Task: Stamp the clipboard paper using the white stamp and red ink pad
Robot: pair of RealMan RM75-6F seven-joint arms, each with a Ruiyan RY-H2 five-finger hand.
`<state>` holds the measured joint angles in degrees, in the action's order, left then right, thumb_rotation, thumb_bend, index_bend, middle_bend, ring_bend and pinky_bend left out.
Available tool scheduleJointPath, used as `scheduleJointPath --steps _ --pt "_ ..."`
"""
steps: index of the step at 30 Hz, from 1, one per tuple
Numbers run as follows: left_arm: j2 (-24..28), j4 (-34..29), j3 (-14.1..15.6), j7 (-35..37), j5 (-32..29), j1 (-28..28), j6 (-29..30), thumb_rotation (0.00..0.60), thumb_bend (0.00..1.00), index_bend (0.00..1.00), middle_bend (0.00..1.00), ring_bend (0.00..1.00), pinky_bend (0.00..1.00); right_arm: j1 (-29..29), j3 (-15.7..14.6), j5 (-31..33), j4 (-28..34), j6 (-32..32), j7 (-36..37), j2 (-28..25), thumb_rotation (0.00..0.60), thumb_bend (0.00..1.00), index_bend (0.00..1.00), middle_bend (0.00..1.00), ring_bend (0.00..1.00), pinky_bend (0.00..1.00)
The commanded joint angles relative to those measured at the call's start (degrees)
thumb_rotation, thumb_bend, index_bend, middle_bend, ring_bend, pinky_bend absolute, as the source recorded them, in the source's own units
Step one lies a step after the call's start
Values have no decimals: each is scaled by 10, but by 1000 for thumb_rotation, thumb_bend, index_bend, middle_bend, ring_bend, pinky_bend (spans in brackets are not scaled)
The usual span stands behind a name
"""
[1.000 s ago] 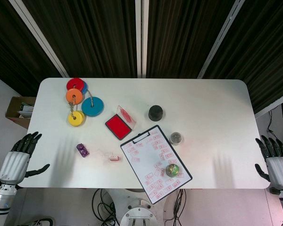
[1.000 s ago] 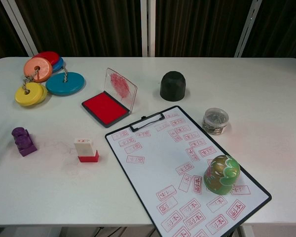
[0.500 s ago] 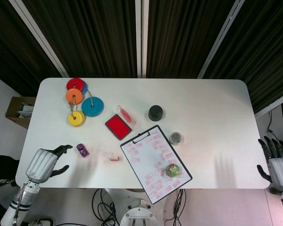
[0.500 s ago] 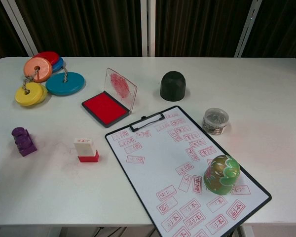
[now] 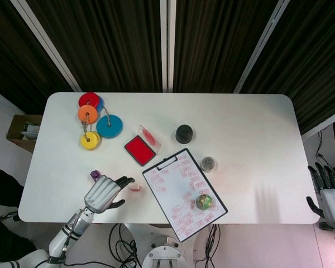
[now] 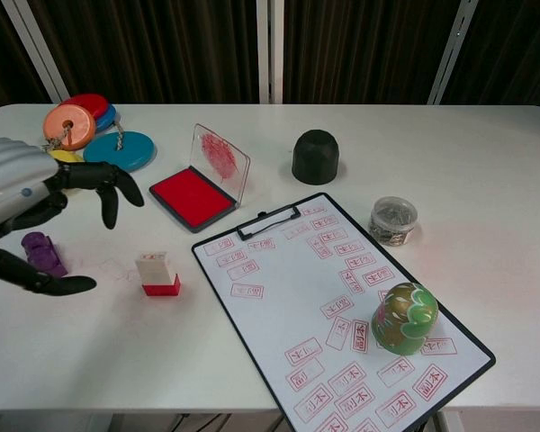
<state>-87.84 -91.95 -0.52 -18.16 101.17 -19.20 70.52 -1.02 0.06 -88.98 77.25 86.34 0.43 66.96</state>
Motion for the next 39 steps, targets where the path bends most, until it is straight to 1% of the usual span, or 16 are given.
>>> scheduleJointPath --steps 1,5,11,17,21,30,39 --pt "-33 18 -23 -27 -22 -29 -33 600 149 298 434 934 994 1 0 1 0 0 2 -2 600 239 0 0 0 0" --pt "-62 54 -39 -64 -33 -59 -63 600 169 296 414 913 978 2 0 4 0 -2 4 -5 600 266 0 0 0 0" --pt "-89 61 -48 -87 -89 -76 -101 600 184 301 416 913 978 3 4 10 -3 -4 13 -9 600 267 0 0 0 0" --pt "-102 74 -50 -113 -136 -86 -125 600 210 352 436 914 978 2 5 11 -6 -6 19 -10 600 267 0 0 0 0" --pt "-105 78 -47 -123 -148 -90 -124 600 231 383 469 916 980 1 6 14 -10 -10 22 -9 600 267 0 0 0 0" --pt "-106 81 -37 -132 -167 -96 -120 600 238 436 509 920 987 0 6 16 -17 -14 24 -4 600 268 0 0 0 0" --pt "-94 75 -28 -129 -173 -95 -105 600 239 438 509 920 988 0 6 18 -20 -20 22 0 600 267 0 0 0 0"
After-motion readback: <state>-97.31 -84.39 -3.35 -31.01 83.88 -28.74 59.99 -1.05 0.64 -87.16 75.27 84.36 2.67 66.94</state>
